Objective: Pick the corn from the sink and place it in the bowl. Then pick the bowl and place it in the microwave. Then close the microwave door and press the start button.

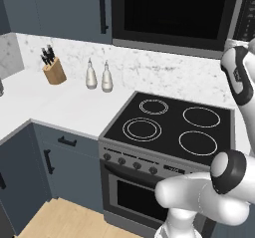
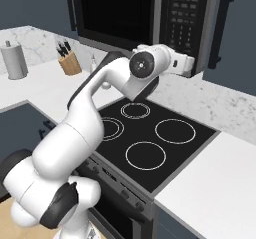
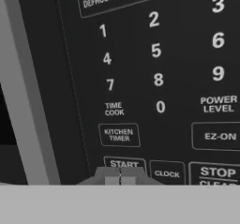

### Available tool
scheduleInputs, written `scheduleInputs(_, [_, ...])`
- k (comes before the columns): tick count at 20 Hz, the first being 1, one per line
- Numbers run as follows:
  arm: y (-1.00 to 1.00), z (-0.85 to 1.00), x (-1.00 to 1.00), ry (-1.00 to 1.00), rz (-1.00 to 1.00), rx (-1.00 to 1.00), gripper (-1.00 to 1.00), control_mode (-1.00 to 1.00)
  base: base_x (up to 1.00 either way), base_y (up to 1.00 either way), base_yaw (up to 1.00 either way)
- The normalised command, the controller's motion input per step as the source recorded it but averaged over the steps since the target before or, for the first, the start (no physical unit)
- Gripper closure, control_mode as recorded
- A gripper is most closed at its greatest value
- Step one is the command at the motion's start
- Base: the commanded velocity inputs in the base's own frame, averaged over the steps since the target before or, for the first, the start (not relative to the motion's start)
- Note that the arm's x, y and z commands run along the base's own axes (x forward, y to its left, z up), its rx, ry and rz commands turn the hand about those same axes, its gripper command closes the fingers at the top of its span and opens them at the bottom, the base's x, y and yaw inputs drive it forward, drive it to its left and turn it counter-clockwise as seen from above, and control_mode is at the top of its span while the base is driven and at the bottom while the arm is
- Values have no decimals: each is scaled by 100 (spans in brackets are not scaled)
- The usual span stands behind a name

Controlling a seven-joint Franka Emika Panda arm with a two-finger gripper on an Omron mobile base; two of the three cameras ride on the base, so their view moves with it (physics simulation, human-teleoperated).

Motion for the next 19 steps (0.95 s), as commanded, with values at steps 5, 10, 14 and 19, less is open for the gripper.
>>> scheduleInputs(5, [-16, -34, 46, 0, 0, 0, 100, -100, 0, 0, 0])
scheduleInputs(10, [-3, -60, 99, 1, 0, 0, 100, -100, 0, 0, 0])
scheduleInputs(14, [0, -52, 91, 0, 0, 0, 100, -100, 0, 0, 0])
scheduleInputs(19, [11, -4, -34, -3, 0, 2, 100, -100, 0, 0, 0])
